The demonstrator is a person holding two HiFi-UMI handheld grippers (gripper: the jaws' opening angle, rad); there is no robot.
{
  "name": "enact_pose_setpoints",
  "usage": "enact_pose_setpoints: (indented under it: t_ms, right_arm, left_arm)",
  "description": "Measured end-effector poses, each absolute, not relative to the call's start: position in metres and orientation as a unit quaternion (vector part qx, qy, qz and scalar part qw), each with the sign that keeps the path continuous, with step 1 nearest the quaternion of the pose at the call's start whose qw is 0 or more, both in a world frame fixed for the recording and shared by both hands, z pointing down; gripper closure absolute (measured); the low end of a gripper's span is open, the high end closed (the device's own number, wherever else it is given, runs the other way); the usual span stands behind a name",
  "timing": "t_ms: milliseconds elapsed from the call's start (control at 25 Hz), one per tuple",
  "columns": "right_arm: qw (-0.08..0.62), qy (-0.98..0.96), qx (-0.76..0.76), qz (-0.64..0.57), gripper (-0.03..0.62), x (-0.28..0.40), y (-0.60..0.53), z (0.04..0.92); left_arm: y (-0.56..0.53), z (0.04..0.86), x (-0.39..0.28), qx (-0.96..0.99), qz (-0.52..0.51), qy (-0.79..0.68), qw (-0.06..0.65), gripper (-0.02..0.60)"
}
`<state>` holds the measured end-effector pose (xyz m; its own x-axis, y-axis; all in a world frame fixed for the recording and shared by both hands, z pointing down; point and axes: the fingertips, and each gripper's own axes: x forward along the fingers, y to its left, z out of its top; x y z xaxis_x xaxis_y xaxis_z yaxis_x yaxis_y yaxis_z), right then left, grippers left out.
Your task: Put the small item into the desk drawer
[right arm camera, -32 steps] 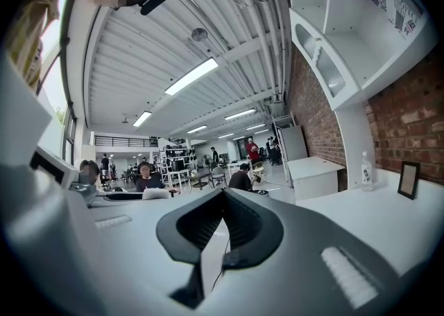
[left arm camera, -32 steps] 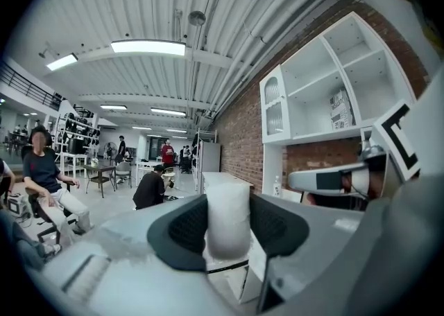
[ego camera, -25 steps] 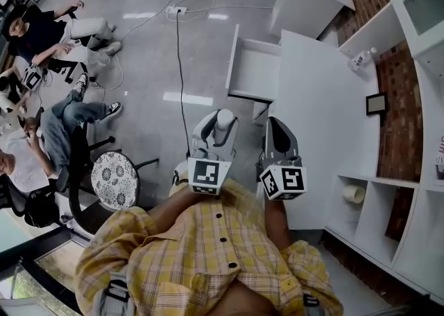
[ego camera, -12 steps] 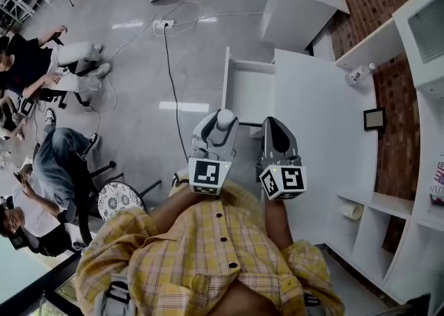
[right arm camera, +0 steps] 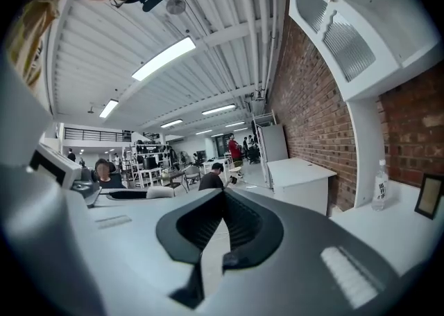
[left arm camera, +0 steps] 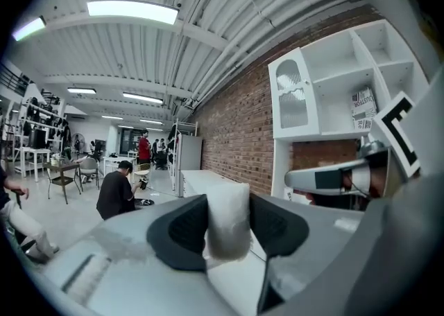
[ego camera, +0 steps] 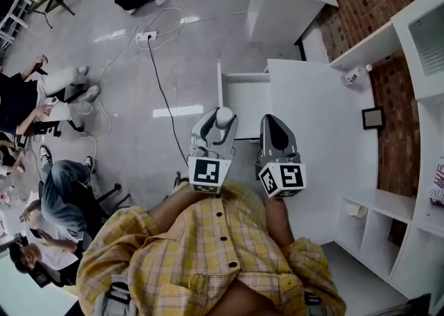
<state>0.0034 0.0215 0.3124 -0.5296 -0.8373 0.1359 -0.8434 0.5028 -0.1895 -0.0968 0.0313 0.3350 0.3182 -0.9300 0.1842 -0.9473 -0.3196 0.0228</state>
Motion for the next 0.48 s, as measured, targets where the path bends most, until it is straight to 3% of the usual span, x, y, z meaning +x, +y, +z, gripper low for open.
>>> enact_pose_setpoints:
  t_ms: [480]
  right_arm:
    - [0.021, -0.826, 0.544, 0.142, 0.595, -0.012, -0.02, 0.326]
  left_arm:
    - [-0.019, 0.362, -0.112, 0.844, 0.096, -0.521, 0.082, 0.4]
